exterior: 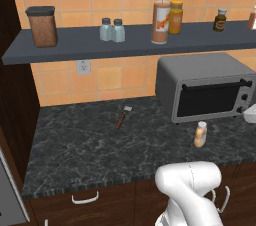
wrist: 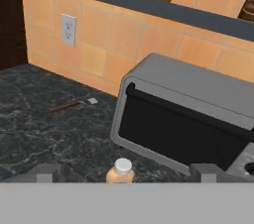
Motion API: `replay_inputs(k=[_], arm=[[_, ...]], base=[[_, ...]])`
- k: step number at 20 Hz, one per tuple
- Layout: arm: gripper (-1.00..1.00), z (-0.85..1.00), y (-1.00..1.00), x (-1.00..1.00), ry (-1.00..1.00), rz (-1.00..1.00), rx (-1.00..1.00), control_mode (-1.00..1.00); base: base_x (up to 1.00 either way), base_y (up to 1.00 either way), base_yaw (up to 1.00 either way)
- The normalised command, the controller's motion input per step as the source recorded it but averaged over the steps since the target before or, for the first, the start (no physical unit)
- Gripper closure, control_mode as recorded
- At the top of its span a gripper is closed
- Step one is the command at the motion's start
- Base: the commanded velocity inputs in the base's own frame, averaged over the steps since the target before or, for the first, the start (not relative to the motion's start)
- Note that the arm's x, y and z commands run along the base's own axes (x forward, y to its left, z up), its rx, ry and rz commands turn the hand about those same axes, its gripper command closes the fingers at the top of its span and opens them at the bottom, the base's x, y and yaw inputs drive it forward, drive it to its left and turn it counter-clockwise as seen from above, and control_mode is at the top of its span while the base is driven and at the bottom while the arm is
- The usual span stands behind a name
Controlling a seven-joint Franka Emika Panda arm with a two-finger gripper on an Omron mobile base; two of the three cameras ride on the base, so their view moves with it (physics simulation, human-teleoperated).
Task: Put the shaker and condiment bottle from the counter next to their counterparts in the cabinet.
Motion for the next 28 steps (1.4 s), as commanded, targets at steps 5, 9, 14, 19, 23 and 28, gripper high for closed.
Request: replay_inputs(k=[5, 9, 14, 19, 23, 28], arm=[[-1.00, -0.01, -0.10, 0.00, 0.00, 0.26, 0.00, -1.00], [-1.00, -0.21, -0.01, -0.01, 0.00, 0.30, 0.00, -1.00], [-1.00, -0.42, -0.07, -0.08, 0.00, 0.26, 0.00, -1.00], [-1.00, -0.27, -0.02, 0.00, 0.00, 0.08, 0.00, -1.00], [-1.00, -0.22, 0.00, 0.03, 0.00, 0.00, -0.07, -1.00], [-1.00, -0.42, 0.00, 0.06, 0.00, 0.00, -0.08, -1.00]], base=[[0.00, 0.00, 0.00], [0.00, 0.00, 0.00], [0.00, 0.00, 0.00], [0.00, 0.00, 0.00], [0.00, 0.00, 0.00], [0.00, 0.00, 0.00]])
